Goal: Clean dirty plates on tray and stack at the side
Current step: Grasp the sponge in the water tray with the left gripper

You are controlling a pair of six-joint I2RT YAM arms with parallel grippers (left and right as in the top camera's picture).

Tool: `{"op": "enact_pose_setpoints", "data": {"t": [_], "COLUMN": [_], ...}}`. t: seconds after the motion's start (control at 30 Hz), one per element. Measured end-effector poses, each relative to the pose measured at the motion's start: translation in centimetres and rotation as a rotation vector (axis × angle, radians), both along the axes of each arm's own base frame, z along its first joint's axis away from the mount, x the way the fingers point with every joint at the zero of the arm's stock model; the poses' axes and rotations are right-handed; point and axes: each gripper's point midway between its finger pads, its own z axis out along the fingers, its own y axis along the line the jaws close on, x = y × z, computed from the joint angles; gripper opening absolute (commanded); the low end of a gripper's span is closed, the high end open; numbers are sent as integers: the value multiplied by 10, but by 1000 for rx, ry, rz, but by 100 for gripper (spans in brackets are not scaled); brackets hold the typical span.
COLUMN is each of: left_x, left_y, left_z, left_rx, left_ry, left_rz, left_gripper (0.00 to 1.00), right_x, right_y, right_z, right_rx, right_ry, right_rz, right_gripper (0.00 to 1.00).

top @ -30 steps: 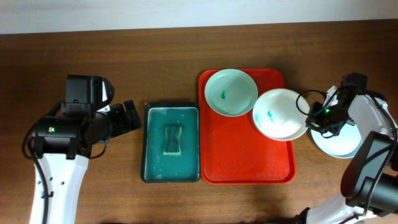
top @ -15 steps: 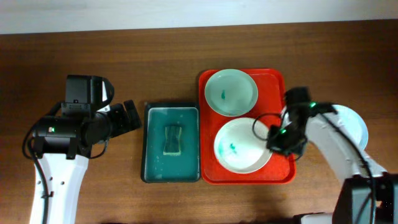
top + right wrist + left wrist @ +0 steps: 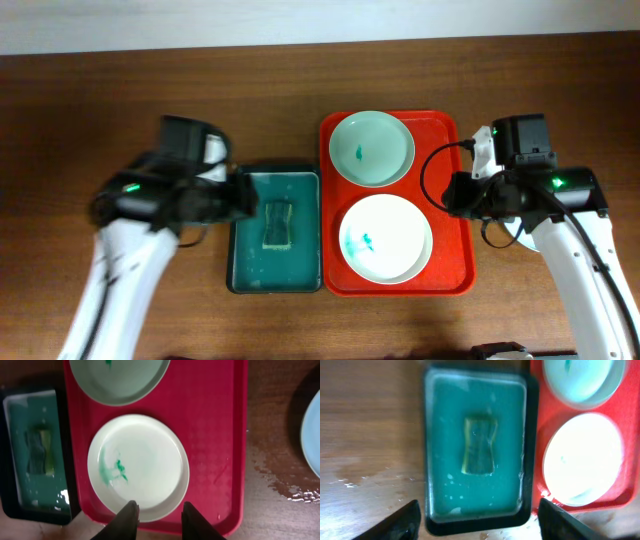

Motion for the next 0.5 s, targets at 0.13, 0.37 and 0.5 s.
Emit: {"op": "enact_pose_setpoints", "data": {"t": [0.13, 0.37, 0.5], "left_x": [-7, -8, -8], "left_y": [-31, -44, -42], "left_z": [-92, -186, -184], "left_rx": [80, 165, 177], "left_ry": [199, 390, 408], "left_rz": [-118, -156, -148], "left_gripper": [56, 0, 22], "right_x": [-6, -7, -7], "right_y": [1, 2, 2], "right_z": [-2, -2, -2], "right_rx": [5, 10, 9], "right_ry": [25, 29, 29], "right_rz": [10, 12, 12], "right_gripper": [31, 32, 32]}}
